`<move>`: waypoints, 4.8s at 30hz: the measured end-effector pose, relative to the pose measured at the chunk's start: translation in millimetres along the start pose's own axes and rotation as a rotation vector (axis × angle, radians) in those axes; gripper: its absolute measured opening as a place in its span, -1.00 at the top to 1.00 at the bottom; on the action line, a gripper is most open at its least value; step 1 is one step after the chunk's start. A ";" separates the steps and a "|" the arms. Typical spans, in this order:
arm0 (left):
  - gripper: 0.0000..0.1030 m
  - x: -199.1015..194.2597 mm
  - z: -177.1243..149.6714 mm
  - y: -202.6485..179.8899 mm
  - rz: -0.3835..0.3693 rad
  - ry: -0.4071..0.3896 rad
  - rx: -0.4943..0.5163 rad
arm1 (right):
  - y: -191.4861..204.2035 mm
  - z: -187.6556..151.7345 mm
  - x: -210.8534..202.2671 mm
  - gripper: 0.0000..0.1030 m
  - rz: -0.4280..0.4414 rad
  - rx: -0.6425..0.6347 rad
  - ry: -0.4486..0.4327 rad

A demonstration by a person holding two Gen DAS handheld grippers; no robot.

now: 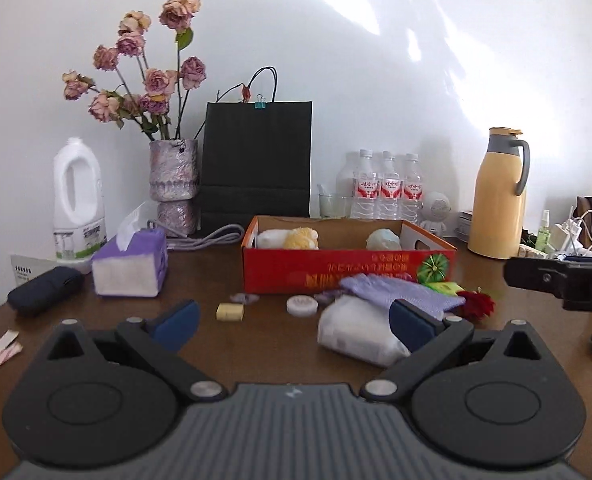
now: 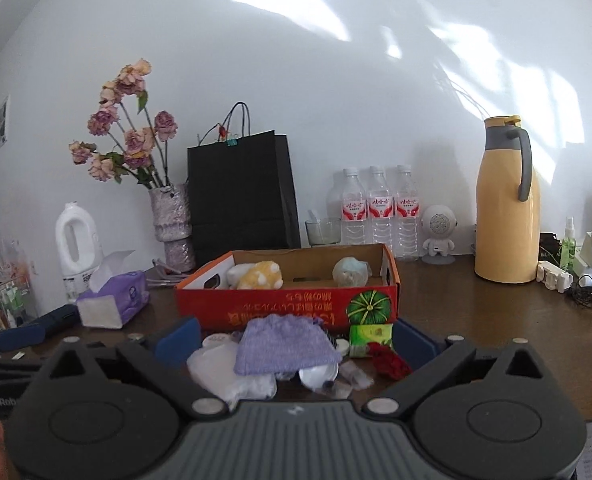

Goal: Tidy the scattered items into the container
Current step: 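Grasp the white plastic container with the left tool while the right tool grasps the blue snack packet, then lift both items over the box and release them inside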

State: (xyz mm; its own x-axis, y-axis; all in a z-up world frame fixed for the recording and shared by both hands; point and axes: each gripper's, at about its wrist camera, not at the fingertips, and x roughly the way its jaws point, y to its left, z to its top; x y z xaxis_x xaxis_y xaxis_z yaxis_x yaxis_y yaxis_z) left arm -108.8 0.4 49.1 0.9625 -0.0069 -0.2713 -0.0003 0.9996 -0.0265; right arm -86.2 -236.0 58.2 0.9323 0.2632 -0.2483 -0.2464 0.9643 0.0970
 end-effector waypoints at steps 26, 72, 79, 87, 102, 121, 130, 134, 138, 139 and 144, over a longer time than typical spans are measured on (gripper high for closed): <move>-1.00 172.9 4.2 -41.2 -0.371 0.319 0.364 | 9.1 -30.4 104.0 0.58 0.078 -0.114 0.463; -0.63 1.8 13.7 -12.5 0.030 -0.170 0.038 | 19.3 11.2 8.7 0.83 0.069 -0.067 0.003; -0.63 -39.6 -1.2 -35.4 0.029 -0.397 0.044 | 13.4 -6.6 -37.9 0.83 -0.064 0.014 -0.322; -0.64 18.4 35.5 -28.9 0.018 -0.426 0.030 | 4.1 25.4 -6.5 0.83 -0.076 0.062 -0.322; -0.64 247.3 155.3 0.3 0.064 -0.304 -0.053 | -57.6 148.3 206.5 0.83 -0.141 0.034 -0.333; -0.51 425.5 131.6 11.8 0.020 0.541 0.033 | -57.2 111.7 448.4 0.76 -0.054 0.160 0.621; -0.86 439.1 133.3 6.0 -0.004 0.599 -0.005 | -72.8 120.4 443.9 0.12 -0.067 0.191 0.613; -0.95 429.4 148.9 2.8 0.025 0.580 0.016 | -79.5 135.7 433.9 -0.13 -0.071 0.224 0.590; -0.99 411.2 162.8 6.5 0.034 0.561 0.003 | -81.4 147.5 417.3 -0.21 -0.072 0.219 0.590; -1.00 407.9 164.5 4.9 0.036 0.559 0.009 | -81.3 149.8 411.9 -0.22 -0.076 0.213 0.588; -1.00 369.8 171.4 4.4 0.047 0.464 -0.005 | -74.7 159.2 376.5 -0.36 -0.089 0.184 0.549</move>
State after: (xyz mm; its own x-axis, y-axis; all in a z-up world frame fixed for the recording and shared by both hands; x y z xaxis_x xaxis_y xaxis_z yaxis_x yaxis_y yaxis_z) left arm 293.7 6.6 113.6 0.7384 0.0264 -0.6738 -0.0436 0.9990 -0.0087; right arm 325.4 -213.6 111.0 0.6617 0.2049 -0.7212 -0.0773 0.9755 0.2062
